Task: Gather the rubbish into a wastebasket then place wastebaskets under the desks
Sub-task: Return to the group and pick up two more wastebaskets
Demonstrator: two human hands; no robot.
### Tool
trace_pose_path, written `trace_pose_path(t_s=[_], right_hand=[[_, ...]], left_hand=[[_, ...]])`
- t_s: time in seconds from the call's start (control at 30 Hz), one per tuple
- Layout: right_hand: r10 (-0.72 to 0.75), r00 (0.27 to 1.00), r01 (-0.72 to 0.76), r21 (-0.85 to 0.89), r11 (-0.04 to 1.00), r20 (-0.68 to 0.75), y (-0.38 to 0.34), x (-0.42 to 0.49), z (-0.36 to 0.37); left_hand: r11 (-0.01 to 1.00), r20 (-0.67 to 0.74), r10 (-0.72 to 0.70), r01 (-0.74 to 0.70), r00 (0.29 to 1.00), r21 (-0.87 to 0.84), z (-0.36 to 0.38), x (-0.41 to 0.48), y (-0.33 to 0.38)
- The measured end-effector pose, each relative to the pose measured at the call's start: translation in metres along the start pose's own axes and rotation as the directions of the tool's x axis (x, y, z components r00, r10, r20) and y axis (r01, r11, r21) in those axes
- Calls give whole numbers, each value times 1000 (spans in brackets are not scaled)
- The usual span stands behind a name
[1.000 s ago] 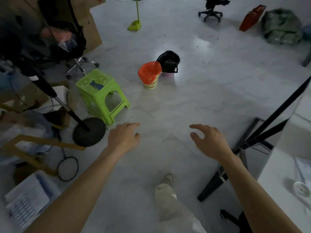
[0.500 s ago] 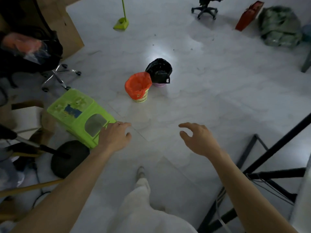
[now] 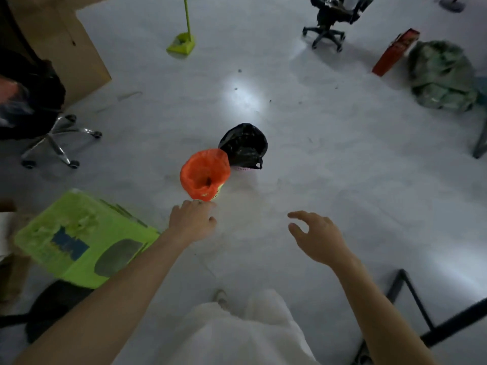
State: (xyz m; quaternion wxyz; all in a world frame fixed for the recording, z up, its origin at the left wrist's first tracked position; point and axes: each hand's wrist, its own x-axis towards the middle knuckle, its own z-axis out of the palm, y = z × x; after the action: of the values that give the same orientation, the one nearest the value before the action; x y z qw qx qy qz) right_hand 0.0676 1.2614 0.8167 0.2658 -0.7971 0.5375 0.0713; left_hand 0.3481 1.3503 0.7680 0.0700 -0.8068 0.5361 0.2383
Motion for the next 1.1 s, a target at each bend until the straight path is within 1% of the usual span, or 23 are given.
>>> trace_pose_path(t_s=[0.1, 0.23, 0.27, 0.37, 0.4, 0.47, 0.57, 0.63, 0.7, 0.8, 0.93, 1.07, 1.1], right_hand=[[15, 1000, -15, -3, 1000, 8, -2, 67, -24], [-5, 999, 6, -26, 1000, 41, -4, 165, -47], [-18, 998, 20, -33, 999, 59, -5, 200, -55], [-67, 991, 73, -44, 996, 119, -13, 269, -71], [-78, 987, 85, -42, 995, 142, -16, 289, -73], [-77, 974, 99, -91, 991, 215, -24, 340, -76], [-85, 951, 131, -137, 982, 298, -33, 394, -79], [-68, 925, 138, -164, 977, 374, -42, 440, -69], [-44, 893, 135, -174, 976, 447, -49, 463, -58], [16, 822, 122, -203, 972, 570, -55, 517, -24], [102, 787, 9, -177, 984, 608, -60, 588, 18], [177, 738, -137, -112, 984, 651, -56, 650, 70], [199, 729, -186, -91, 978, 655, -55, 660, 80]], left_hand=[[999, 25, 20, -19, 999, -41, -28, 65, 10], [996, 31, -8, 11, 999, -83, -50, 146, 11], [995, 31, -34, 37, 999, -93, -56, 172, 8], [980, 83, -120, 131, 989, -147, -69, 216, 1], [968, 90, -167, 181, 982, -173, -67, 230, -2], [935, 122, -244, 267, 962, -233, -69, 260, -10], [882, 184, -300, 346, 936, -321, -66, 290, -19], [821, 250, -350, 424, 903, -382, -57, 320, -34], [772, 324, -368, 480, 872, -416, -43, 333, -41], [723, 468, -371, 566, 802, -396, -11, 366, -58], [662, 619, -331, 643, 712, -386, 27, 423, -72], [466, 707, -323, 756, 629, -460, 69, 477, -70], [431, 712, -325, 768, 622, -474, 79, 485, -70]])
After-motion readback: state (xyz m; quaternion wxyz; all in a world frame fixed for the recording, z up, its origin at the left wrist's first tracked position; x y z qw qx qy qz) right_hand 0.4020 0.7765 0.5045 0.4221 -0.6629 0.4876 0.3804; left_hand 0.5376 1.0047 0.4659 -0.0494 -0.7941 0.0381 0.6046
